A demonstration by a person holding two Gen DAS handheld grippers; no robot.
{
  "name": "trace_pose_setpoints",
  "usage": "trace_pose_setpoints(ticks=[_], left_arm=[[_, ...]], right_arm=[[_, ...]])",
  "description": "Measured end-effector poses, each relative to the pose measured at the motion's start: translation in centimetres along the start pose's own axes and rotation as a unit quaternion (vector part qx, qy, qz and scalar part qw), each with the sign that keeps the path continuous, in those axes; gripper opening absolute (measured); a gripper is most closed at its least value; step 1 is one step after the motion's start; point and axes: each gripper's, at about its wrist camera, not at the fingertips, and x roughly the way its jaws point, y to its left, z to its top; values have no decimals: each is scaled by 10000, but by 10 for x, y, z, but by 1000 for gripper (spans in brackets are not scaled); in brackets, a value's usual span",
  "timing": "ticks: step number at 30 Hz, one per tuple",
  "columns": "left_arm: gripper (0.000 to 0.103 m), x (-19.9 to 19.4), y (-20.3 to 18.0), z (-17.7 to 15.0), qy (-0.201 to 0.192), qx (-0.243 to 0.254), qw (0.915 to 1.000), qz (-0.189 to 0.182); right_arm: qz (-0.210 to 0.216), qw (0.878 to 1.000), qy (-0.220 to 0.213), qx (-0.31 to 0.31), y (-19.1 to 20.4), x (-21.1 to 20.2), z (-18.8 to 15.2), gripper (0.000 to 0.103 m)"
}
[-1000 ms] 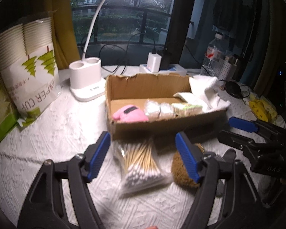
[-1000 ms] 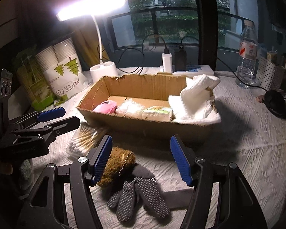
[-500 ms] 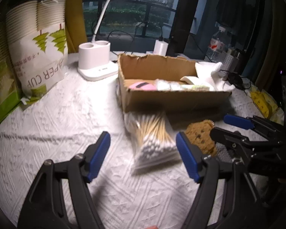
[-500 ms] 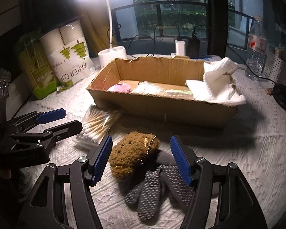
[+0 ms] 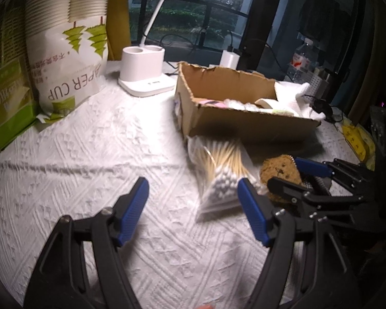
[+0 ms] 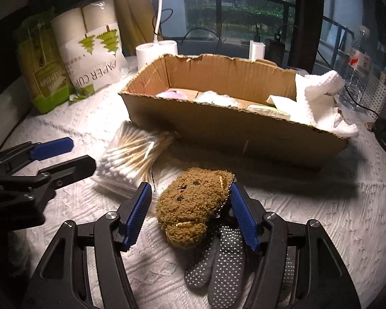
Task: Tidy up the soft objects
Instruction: 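Grasp the brown teddy bear with the right gripper and lift it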
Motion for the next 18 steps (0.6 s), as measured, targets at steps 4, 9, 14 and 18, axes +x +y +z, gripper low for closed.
trace_pose_setpoints(ticks=[4,9,14,18], left_arm=[[73,3,-1,0,33,12,10000,15],[73,11,-3,1,105,11,9999,65],[73,16,-9,8,118,38,9999,75],[73,21,-18,14,139,159,9998,62]], right_arm=[[-11,10000,35,-35,-1,3,-1,66],[88,9999,33,-87,-1,6,-3,61],[315,9995,-1,-9,-7,2,-3,53],[517,9986,-92,75,-11,-4,-3,52]])
